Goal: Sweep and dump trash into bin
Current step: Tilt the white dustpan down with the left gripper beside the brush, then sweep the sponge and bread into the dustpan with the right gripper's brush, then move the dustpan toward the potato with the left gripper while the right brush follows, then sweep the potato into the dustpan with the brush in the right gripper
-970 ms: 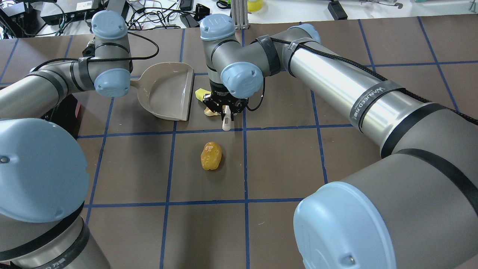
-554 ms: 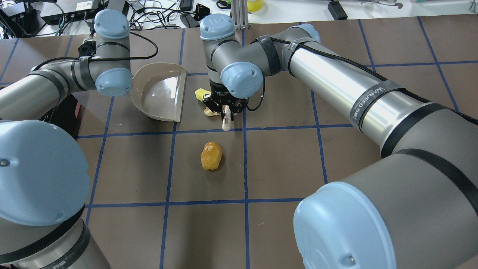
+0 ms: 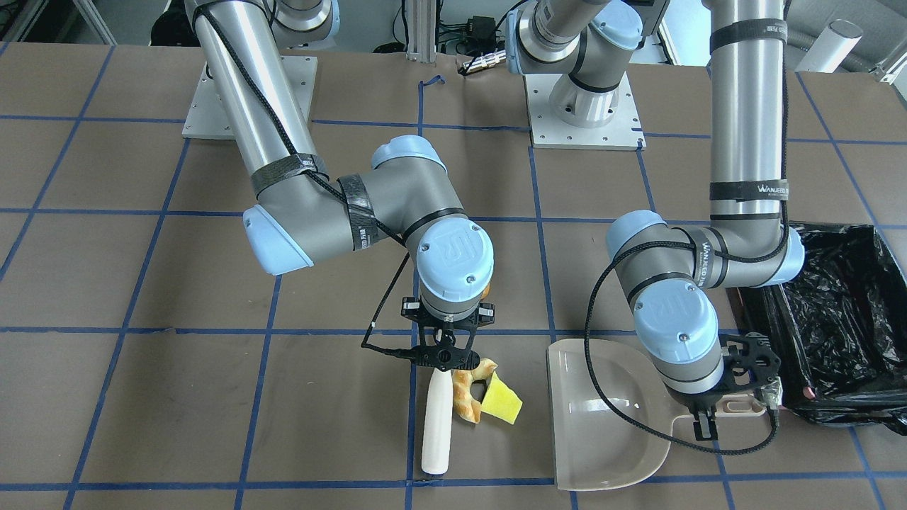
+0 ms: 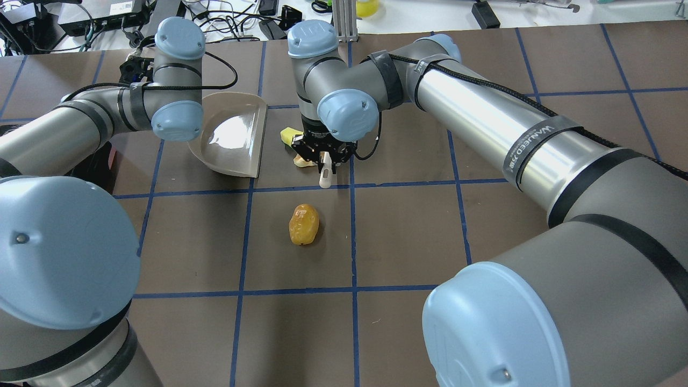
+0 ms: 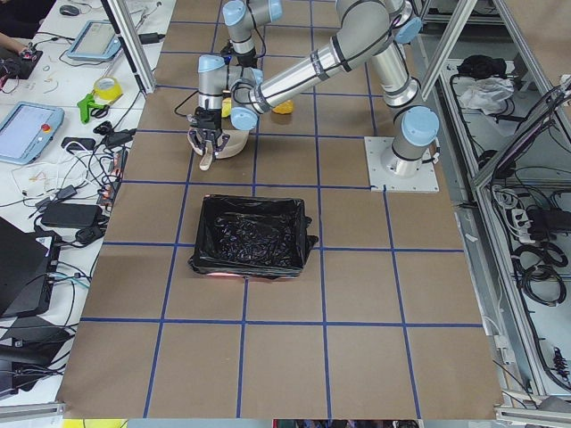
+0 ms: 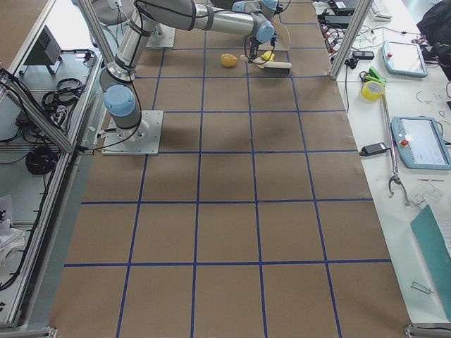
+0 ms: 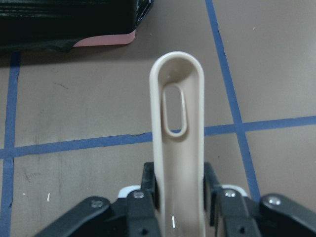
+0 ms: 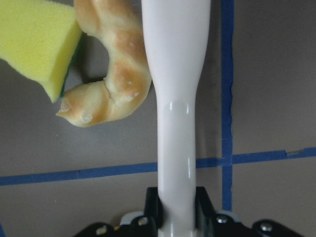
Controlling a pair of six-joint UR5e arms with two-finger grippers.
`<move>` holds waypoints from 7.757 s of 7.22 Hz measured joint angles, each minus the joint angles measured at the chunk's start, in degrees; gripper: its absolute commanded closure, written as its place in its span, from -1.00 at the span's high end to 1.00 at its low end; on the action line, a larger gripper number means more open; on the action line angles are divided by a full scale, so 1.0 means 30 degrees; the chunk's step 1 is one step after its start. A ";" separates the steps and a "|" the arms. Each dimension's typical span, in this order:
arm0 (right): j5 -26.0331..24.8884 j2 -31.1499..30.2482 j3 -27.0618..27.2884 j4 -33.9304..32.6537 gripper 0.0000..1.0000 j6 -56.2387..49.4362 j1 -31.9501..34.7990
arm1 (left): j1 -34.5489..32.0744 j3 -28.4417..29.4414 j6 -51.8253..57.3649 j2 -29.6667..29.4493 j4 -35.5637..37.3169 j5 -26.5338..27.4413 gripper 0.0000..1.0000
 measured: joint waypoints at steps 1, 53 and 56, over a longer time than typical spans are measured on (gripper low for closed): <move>0.0000 0.0004 0.0001 -0.0031 -1.00 0.0085 0.0046 | -0.0018 -0.0001 -0.0020 -0.0010 -0.0001 0.0013 -1.00; 0.2494 -0.4163 0.8686 -0.5566 -1.00 0.5308 0.4211 | -0.1568 -1.0966 -0.2849 0.6275 0.4774 0.0141 -1.00; 0.3632 -0.3264 0.6979 -0.5514 -1.00 0.5450 0.4208 | -0.1566 -1.0805 -0.2799 0.6222 0.4774 0.0162 -1.00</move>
